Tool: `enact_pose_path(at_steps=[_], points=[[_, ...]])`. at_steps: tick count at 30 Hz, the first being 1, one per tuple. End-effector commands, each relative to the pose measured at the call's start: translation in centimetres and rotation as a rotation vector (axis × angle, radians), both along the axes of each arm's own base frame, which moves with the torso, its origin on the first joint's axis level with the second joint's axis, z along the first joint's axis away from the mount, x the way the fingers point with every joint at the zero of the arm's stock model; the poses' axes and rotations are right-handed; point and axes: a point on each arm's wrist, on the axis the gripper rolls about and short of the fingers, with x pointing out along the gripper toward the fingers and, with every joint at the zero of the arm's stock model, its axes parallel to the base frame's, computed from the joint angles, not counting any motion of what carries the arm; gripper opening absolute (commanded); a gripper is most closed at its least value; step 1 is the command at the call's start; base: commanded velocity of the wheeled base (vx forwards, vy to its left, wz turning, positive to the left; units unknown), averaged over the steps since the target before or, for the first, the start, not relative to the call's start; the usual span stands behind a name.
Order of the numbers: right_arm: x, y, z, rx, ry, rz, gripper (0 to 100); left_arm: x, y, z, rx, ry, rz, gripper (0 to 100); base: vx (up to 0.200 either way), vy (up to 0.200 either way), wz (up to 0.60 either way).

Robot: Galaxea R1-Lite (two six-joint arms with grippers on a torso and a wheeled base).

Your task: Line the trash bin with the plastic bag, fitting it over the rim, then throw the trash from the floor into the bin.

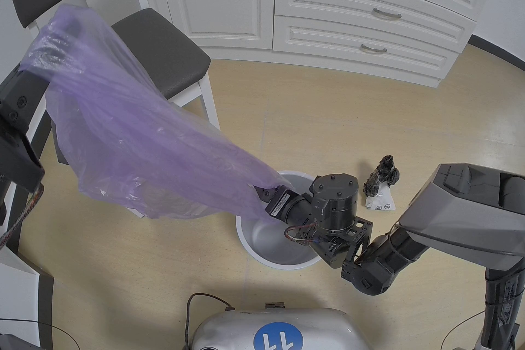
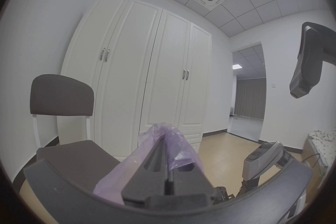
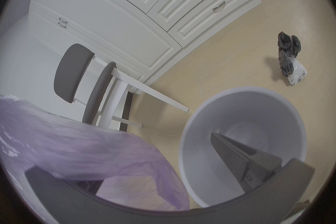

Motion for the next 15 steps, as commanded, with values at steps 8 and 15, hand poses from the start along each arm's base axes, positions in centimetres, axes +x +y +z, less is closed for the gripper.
enact_pose_path(at_steps=[8,15], points=[[0.1,0.1,-0.2,-0.001,-0.001,-0.001,100,0.0,0.0,0.0,0.000,0.000,0.000,0,0.000,0.000,0.00],[0.3,0.2,-1.7,-0.017,0.021,0.003,100,0.0,0.0,0.1,-0.002,-0.002,0.000,0,0.000,0.000,0.00]])
